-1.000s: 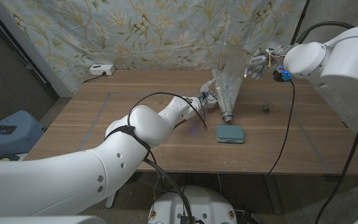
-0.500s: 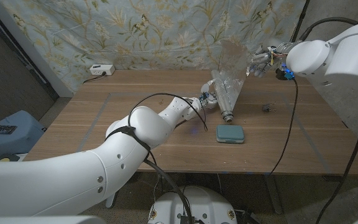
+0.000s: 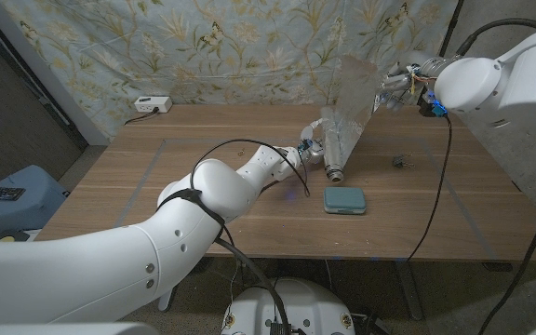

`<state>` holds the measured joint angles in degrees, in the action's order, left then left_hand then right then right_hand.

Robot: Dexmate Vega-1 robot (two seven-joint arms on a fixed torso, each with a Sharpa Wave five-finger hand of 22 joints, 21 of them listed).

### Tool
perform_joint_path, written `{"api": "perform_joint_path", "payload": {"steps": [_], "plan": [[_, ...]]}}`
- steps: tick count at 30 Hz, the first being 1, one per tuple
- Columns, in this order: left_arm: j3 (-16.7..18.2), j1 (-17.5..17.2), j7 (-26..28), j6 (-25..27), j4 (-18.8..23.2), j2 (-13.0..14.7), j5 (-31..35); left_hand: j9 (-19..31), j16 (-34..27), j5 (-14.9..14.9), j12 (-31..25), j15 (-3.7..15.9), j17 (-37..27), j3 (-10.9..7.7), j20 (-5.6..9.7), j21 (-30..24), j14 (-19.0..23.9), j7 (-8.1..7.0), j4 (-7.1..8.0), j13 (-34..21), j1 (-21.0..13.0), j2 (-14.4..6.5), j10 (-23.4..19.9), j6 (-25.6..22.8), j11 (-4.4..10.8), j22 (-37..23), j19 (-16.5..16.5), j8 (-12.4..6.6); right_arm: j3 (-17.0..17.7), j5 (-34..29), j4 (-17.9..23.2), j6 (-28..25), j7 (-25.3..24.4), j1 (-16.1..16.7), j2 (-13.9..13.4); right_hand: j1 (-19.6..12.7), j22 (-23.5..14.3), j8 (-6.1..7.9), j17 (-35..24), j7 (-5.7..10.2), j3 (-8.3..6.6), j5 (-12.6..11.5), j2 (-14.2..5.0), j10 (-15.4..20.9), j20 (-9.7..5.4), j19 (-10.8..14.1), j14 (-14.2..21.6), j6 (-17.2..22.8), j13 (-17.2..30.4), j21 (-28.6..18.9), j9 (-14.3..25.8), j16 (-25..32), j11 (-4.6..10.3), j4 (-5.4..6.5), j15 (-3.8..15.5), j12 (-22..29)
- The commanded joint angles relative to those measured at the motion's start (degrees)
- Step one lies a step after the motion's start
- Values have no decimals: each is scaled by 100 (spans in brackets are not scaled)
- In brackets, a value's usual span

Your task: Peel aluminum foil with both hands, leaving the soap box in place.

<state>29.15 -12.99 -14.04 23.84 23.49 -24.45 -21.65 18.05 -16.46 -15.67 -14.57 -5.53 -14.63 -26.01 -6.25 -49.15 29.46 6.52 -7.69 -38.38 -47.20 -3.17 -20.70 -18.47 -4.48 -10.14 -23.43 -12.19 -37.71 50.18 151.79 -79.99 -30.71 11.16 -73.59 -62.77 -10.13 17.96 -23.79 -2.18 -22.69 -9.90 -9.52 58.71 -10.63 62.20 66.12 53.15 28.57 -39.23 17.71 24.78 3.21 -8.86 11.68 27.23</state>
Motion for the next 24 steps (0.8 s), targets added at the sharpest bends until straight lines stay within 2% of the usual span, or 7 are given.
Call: {"api": "perform_joint_path", "payload": {"steps": [1,5,8,10,15,24], "plan": [[667,127,-370,362,0,62,684,18,-20,5,-68,16,-6,-52,-18,17,88,-8,-66,-12,-61,-87,-156,-158,22,-17,-78,-82,-64,532,9,0,-580,-143,-108,-67,-16,6,-27,-85,-26,-39,4,16,-27,24,138,121,11,-48,21,-6,9,-2,69,1],[1202,269,-765,726,0,99,1329,19,-37,9,-105,49,-2,-70,-5,6,143,-15,-78,-15,-72,-101,-250,-206,47,-18,-135,-102,30,404,16,0,-508,-34,-112,-67,-16,-2,-31,-75,-28,-40,7,29,-26,24,137,122,9,-59,26,-17,1,-1,71,0],[1287,338,-1033,925,0,166,1583,20,-51,9,-121,91,2,-91,30,-3,189,-24,-92,-18,-91,-118,-293,-276,55,-19,-182,-129,138,286,21,0,-421,82,-114,-69,-15,-6,-31,-79,-30,-41,6,28,-26,25,137,122,11,-64,28,-23,7,-2,73,-2],[1259,360,-1174,1035,0,224,1626,21,-57,10,-133,95,4,-102,36,-1,211,-30,-97,-20,-99,-129,-327,-319,60,-19,-186,-146,229,218,15,0,-382,181,-111,-65,-15,-9,-31,-82,-29,-40,7,34,-25,23,137,119,9,-67,30,-26,2,1,68,-2],[932,394,-1514,1331,0,435,1567,28,-102,13,-201,150,6,-133,46,-17,330,-33,-117,-29,-128,-157,-504,-469,125,-21,-267,-204,504,-120,15,0,-128,500,-56,-63,-15,-19,-38,-78,-30,-40,6,23,-27,17,144,118,20,-77,34,-31,8,4,67,-5],[475,369,-1757,1480,0,627,1265,35,-91,16,-195,141,9,-148,63,-2,313,-28,-122,-37,-132,-163,-496,-468,122,-22,-256,-201,801,-786,56,0,413,885,49,-68,-14,-31,-50,-69,-33,-41,7,20,-24,7,154,129,26,-91,37,-38,8,2,70,-11]]}}
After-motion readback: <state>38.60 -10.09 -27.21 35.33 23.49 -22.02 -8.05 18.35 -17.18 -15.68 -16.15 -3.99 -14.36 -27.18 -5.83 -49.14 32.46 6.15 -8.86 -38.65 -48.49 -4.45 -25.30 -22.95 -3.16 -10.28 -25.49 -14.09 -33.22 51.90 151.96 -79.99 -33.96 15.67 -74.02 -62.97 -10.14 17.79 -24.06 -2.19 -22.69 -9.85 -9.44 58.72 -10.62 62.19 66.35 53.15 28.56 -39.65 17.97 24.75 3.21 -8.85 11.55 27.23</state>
